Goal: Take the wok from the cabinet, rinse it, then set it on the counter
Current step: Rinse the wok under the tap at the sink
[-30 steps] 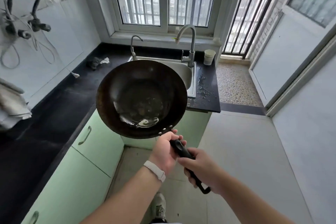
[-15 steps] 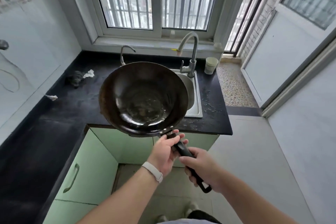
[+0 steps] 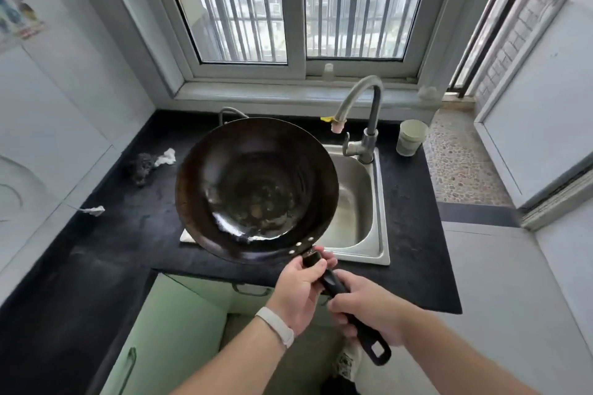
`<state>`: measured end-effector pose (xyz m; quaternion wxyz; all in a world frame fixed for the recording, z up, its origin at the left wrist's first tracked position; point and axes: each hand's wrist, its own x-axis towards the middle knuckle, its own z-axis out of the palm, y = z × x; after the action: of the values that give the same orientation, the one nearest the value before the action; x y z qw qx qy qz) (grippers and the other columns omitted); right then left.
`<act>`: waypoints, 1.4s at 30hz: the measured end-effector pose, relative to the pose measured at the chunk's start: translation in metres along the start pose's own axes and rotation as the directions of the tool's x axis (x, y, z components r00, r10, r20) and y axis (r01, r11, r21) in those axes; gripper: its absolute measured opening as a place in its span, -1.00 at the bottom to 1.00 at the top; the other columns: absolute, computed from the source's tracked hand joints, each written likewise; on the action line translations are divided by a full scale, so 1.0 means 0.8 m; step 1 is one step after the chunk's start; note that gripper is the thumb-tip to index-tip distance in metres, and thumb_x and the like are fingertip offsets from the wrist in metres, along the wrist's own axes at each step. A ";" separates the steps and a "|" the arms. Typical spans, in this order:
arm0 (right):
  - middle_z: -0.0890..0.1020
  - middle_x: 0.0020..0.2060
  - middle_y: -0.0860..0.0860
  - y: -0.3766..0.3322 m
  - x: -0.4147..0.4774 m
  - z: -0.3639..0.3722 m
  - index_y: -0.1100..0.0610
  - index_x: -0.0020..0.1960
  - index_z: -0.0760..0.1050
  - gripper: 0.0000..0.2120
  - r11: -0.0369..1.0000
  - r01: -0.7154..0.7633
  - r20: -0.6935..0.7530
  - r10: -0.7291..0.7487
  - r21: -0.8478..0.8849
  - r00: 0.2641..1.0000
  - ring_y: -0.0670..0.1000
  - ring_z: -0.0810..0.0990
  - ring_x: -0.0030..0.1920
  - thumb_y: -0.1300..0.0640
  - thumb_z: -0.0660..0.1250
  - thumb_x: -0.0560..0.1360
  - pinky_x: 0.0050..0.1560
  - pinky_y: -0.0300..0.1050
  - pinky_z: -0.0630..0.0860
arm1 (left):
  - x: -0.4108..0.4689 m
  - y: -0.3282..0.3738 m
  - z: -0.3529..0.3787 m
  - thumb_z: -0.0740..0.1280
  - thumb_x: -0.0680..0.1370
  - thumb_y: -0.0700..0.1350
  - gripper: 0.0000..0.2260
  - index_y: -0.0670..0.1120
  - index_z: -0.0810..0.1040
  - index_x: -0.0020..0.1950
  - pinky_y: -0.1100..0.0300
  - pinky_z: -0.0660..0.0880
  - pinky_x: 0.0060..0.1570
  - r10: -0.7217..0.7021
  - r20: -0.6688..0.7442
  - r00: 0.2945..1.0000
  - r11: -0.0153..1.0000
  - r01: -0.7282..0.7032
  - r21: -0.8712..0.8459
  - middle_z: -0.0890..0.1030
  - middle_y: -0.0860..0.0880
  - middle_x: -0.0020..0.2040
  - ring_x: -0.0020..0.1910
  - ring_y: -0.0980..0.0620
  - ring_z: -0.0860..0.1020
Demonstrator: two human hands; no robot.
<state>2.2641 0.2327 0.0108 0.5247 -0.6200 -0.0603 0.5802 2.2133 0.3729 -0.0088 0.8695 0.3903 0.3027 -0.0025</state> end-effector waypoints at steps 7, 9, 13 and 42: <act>0.44 -0.42 0.00 -0.028 0.036 -0.045 0.17 0.18 0.42 -0.79 0.999 -0.037 0.015 0.038 -0.026 0.999 -0.02 0.38 -0.50 0.19 0.30 0.56 -0.48 -0.19 0.36 | 0.059 0.002 0.012 0.22 0.61 -0.34 -0.82 -0.22 0.49 0.19 -0.01 0.50 0.22 -0.094 -0.054 0.994 0.993 0.090 -0.077 0.59 -0.17 0.04 0.05 -0.07 0.57; 0.44 -0.43 0.00 -0.035 0.042 -0.056 0.20 0.22 0.40 -0.76 0.999 -0.040 0.023 0.041 -0.033 0.999 -0.02 0.38 -0.50 0.20 0.29 0.57 -0.49 -0.20 0.36 | 0.071 0.005 0.017 0.22 0.60 -0.34 -0.81 -0.23 0.50 0.20 -0.04 0.48 0.26 -0.102 -0.065 0.993 0.991 0.096 -0.096 0.58 -0.18 0.06 0.07 -0.08 0.58; 0.44 -0.44 0.01 -0.050 0.053 -0.064 0.24 0.20 0.38 -0.77 0.998 -0.034 0.032 0.036 -0.055 0.999 -0.03 0.37 -0.51 0.23 0.28 0.57 -0.48 -0.18 0.36 | 0.086 0.014 0.023 0.22 0.60 -0.34 -0.81 -0.23 0.50 0.20 -0.04 0.48 0.26 -0.109 -0.092 0.990 0.986 0.096 -0.134 0.60 -0.19 0.10 0.11 -0.09 0.60; 0.42 -0.46 0.01 -0.098 0.140 -0.018 0.19 0.01 0.34 -0.88 0.995 -0.098 -0.216 0.103 0.036 0.971 -0.03 0.35 -0.53 0.34 0.24 0.53 -0.52 -0.16 0.37 | 0.173 0.127 -0.069 0.27 0.58 -0.31 -0.81 -0.13 0.57 0.13 0.27 0.54 -0.18 -0.244 0.027 0.969 0.799 0.185 0.572 0.69 -0.09 -0.10 -0.15 0.03 0.65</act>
<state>2.3530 0.3355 -0.0098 0.5059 -0.6753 0.0362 0.5355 2.3221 0.5129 -0.0418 0.7227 0.5927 0.2870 -0.2098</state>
